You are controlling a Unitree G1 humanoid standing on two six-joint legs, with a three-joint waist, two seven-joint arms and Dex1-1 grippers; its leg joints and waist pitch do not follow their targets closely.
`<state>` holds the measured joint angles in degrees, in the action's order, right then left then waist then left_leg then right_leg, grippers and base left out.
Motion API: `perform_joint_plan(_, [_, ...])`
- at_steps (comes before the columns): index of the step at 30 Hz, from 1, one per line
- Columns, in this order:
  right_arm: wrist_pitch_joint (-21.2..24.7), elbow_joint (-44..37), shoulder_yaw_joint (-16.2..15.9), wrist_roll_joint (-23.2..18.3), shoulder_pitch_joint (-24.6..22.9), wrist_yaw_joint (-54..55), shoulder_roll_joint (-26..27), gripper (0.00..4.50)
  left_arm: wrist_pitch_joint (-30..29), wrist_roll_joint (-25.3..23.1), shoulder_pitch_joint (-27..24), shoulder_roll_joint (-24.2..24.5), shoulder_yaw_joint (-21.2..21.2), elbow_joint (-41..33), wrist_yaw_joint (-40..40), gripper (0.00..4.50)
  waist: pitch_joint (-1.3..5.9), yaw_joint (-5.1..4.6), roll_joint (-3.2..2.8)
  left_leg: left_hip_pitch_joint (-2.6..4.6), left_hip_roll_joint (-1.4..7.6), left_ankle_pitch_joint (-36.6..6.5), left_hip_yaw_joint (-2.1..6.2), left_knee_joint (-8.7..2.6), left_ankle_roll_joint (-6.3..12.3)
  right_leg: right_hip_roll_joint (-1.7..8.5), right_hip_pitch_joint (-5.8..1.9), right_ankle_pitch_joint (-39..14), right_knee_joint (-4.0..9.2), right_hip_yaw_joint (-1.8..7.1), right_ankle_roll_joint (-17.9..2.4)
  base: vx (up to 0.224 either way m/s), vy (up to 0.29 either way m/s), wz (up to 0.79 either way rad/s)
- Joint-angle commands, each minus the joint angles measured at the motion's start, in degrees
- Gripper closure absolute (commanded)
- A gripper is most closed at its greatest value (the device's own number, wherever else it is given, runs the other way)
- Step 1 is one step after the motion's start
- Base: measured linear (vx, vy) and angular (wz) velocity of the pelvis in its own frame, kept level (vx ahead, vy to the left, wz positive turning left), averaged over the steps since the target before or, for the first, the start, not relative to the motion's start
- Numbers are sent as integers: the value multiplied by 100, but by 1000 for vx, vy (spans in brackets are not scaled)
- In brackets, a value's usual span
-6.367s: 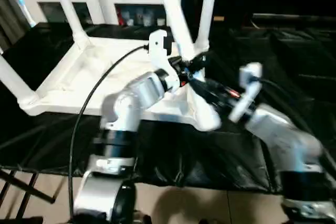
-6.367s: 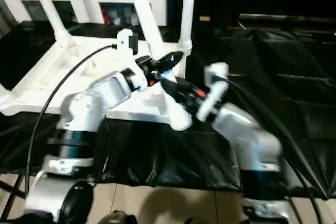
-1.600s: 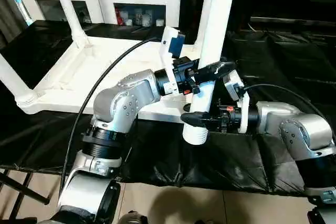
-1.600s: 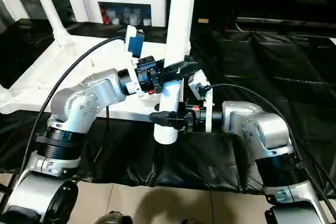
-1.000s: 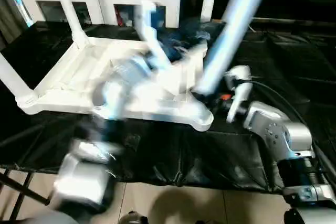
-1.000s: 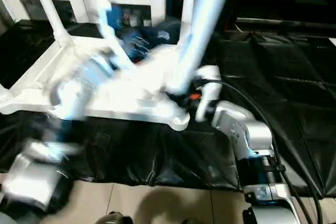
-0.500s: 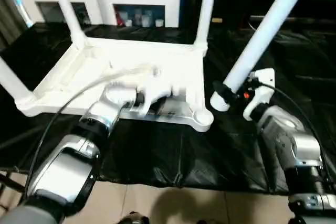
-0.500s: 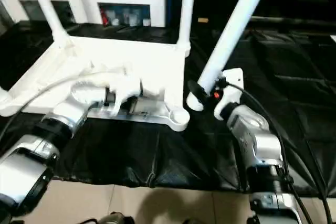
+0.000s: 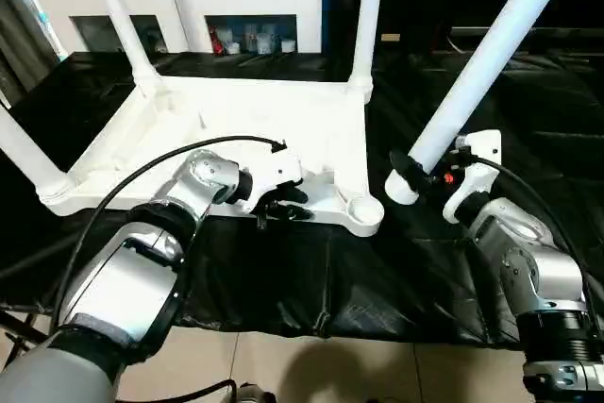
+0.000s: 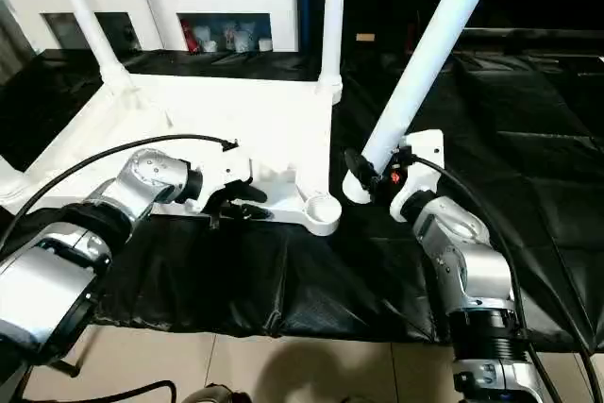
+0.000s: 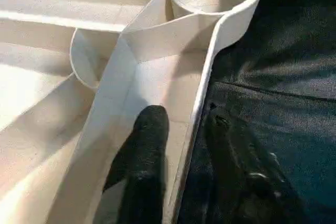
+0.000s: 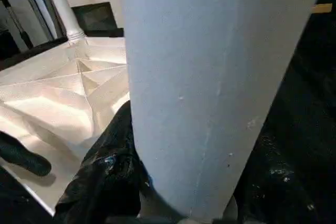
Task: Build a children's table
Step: Insert table leg to table base
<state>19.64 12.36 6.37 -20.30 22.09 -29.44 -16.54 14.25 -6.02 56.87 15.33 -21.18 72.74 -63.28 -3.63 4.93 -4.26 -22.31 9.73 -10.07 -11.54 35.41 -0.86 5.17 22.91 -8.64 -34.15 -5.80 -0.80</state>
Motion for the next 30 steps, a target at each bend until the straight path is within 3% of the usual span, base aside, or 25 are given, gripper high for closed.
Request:
perform_joint_plan(1, [29,-185,77,-25,-25,7,-44,261,55,-106,103,23,14,111,52,331,505,-22,26,155,328,-1447,218,-412,176,440,-304,-1629,458,285,-1187,0,0,0])
perform_joint_plan(10, [56,-190,37,-33,28,-27,-47,261,-78,-510,85,70,-142,328,-117,402,494,-31,33,155,334,-1463,223,-422,193,451,-298,-1757,480,285,-1152,0,0,0])
perform_joint_plan(13, [69,-190,31,-41,71,-50,-57,261,-194,-413,126,49,-20,323,-126,422,493,-44,32,150,333,-1463,225,-423,182,459,-303,-1733,473,283,-1177,0,0,0])
perform_joint_plan(15, [122,-207,-51,-37,80,-168,-97,261,-497,-319,176,63,60,304,-337,422,493,-71,41,144,321,-1455,215,-415,212,456,-313,-1699,472,280,-1223,0,0,0])
perform_joint_plan(16, [221,-272,-230,-25,36,-390,-161,261,-923,-251,207,81,115,287,-591,425,495,-72,37,141,324,-1437,220,-413,221,459,-315,-1691,468,280,-1227,0,0,0])
perform_joint_plan(18, [274,-322,-331,-16,2,-494,-185,261,-1092,-203,203,71,173,265,-664,436,488,-116,40,120,323,-1405,220,-415,252,448,-332,-1629,448,274,-1279,0,0,0])
perform_joint_plan(19, [330,-395,-447,-14,-44,-596,-192,261,-1308,-150,180,45,241,221,-673,439,495,-114,170,97,311,-1285,219,-398,322,479,-358,-1627,419,276,-1311,0,0,0])
perform_joint_plan(21, [320,-397,-522,25,-56,-605,-158,261,-1481,-134,121,3,300,158,-668,448,475,-130,133,89,309,-1232,209,-392,374,482,-336,-1822,469,270,-1255,0,0,0])
perform_joint_plan(22, [296,-378,-539,52,-51,-580,-133,261,-1543,-133,86,-14,313,123,-678,448,477,-137,221,89,304,-1207,199,-392,391,475,-335,-1869,482,269,-1226,0,0,0])
perform_joint_plan(23, [263,-315,-548,77,-30,-551,-92,261,-1556,-159,-2,-29,279,42,-690,450,472,-121,170,111,306,-1198,207,-386,389,485,-312,-2004,495,273,-1207,0,0,0])
perform_joint_plan(25, [213,-224,-564,113,-1,-526,-36,261,-1574,-205,-151,-53,230,-105,-605,450,465,-133,160,115,332,-1231,214,-405,377,465,-295,-2014,492,278,-1203,0,0,0])
perform_joint_plan(26, [202,-191,-575,126,8,-503,2,261,-1524,-219,-264,-69,226,-219,-459,450,463,-149,262,116,331,-1272,201,-409,380,459,-296,-2042,500,275,-1194,0,0,0])
perform_joint_plan(27, [198,-175,-587,137,12,-487,27,261,-1480,-221,-355,-79,234,-320,-342,450,455,-125,191,142,329,-1323,208,-408,353,474,-274,-2188,510,278,-1170,0,0,0])
perform_joint_plan(30, [182,-154,-663,184,-9,-472,64,261,-1181,-196,-757,-38,240,-909,-210,450,446,-131,191,167,373,-1582,240,-447,232,486,-260,-2404,525,289,-1082,0,0,0])
